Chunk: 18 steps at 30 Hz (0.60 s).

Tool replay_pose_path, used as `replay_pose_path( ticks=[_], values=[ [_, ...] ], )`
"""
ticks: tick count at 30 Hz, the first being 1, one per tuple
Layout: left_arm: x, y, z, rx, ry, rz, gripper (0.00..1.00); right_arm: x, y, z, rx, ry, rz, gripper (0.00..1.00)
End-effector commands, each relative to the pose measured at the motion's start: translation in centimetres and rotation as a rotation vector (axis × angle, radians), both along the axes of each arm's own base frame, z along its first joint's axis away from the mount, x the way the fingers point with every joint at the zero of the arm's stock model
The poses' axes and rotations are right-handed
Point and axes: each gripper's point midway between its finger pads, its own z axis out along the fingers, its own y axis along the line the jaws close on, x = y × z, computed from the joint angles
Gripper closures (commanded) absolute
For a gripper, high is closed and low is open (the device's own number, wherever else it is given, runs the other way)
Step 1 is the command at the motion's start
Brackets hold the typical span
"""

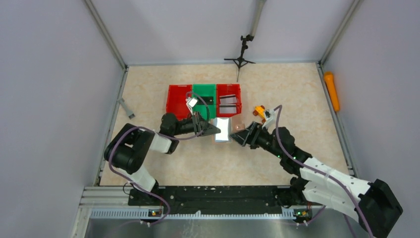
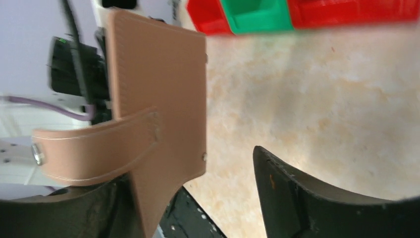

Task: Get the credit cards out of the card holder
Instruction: Open the card holder at the center of the board.

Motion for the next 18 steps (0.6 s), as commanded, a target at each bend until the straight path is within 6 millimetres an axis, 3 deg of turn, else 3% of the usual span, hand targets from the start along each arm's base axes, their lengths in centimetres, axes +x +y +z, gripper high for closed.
replay_pose_path(
  ticks=[1, 3, 4, 6, 9, 12, 18],
  values=[
    [0.8, -1.2, -0.7, 0.108, -0.127, 0.040, 0.90, -0.4, 0.5, -1.9, -0.001, -0.003, 0.028, 0.21],
    [1.2, -1.4, -1.9, 0.187, -0.131, 0.071, 0.90, -0.4, 0.7, -2.7, -0.032, -0.007, 0.029, 0.08],
    [1.4, -1.4, -2.6, 0.233, -0.123, 0.087, 0.90, -0.5, 0.8, -3.0, -0.057, -0.013, 0.030, 0.06],
    [1.9, -1.3, -4.2, 0.323, -0.097, 0.127, 0.90, -0.7, 1.2, -3.3, -0.097, -0.032, 0.041, 0.05],
    [2.1, -1.4, -4.8, 0.350, -0.060, 0.140, 0.90, -0.7, 1.7, -4.3, -0.146, -0.046, 0.054, 0.05],
    [2.3, -1.9, -6.0, 0.379, 0.078, 0.128, 0.91, -0.9, 2.5, -4.9, -0.166, -0.063, 0.079, 0.04],
    [1.9, -3.2, -5.8, 0.417, 0.092, 0.096, 0.91, 0.0, 3.0, -6.6, -0.241, -0.049, 0.037, 0.03]
  ],
)
